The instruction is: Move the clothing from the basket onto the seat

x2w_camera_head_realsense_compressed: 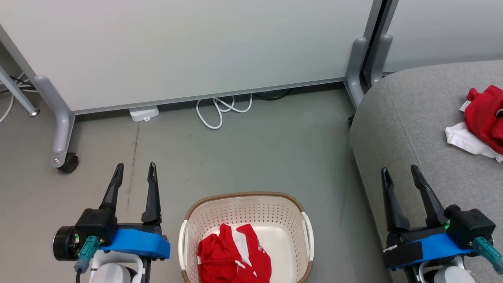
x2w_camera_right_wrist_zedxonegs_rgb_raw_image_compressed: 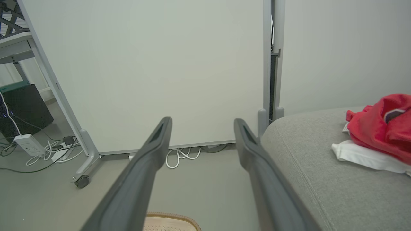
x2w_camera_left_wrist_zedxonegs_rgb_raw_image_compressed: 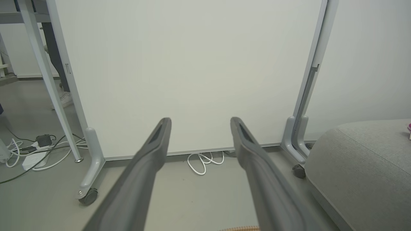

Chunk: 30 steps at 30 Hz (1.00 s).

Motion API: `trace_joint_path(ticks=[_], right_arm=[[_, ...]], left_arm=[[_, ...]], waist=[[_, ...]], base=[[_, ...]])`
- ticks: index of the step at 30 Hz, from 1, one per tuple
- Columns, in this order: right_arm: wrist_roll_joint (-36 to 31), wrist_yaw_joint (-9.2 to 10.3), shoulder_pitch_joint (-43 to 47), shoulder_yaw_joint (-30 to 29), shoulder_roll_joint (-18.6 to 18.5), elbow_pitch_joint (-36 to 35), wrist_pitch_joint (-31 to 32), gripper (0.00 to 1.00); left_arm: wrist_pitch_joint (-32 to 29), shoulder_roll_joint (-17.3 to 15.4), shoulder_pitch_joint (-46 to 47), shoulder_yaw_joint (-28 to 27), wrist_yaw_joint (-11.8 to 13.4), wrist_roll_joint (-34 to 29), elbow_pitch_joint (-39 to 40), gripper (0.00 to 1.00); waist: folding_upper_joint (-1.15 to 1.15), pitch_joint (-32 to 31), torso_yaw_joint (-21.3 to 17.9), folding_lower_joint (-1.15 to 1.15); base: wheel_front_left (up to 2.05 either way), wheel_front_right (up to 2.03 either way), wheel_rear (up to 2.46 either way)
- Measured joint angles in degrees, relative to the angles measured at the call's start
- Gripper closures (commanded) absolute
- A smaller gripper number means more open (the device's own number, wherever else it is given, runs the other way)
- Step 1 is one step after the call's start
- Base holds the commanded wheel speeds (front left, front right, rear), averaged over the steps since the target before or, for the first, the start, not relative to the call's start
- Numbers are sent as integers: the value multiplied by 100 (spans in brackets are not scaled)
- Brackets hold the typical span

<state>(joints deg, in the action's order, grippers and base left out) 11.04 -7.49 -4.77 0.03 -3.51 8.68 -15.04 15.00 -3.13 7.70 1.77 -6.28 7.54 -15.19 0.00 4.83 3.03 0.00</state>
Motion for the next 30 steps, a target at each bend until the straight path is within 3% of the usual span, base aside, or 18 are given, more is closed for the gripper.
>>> trace_joint_path(ticks=[8,16,21,30], right_arm=[[-12,0,1,58,20,2,0,0],[-11,0,-168,140,22,-42,0,0],[4,0,-487,148,3,-176,0,0],[59,0,-1119,230,16,-417,0,0]], left_arm=[[0,13,12,-36,-31,-64,-68,0],[1,-25,521,318,-83,-158,-522,0],[1,-277,1129,788,-92,-147,-1068,0],[5,-754,2407,2202,-118,63,-2312,0]], waist=[[0,35,-13,0],[0,226,-118,0],[0,528,-237,1],[0,1454,-504,2]], base=[[0,0,0],[0,0,0],[0,0,0],[0,0,0]])
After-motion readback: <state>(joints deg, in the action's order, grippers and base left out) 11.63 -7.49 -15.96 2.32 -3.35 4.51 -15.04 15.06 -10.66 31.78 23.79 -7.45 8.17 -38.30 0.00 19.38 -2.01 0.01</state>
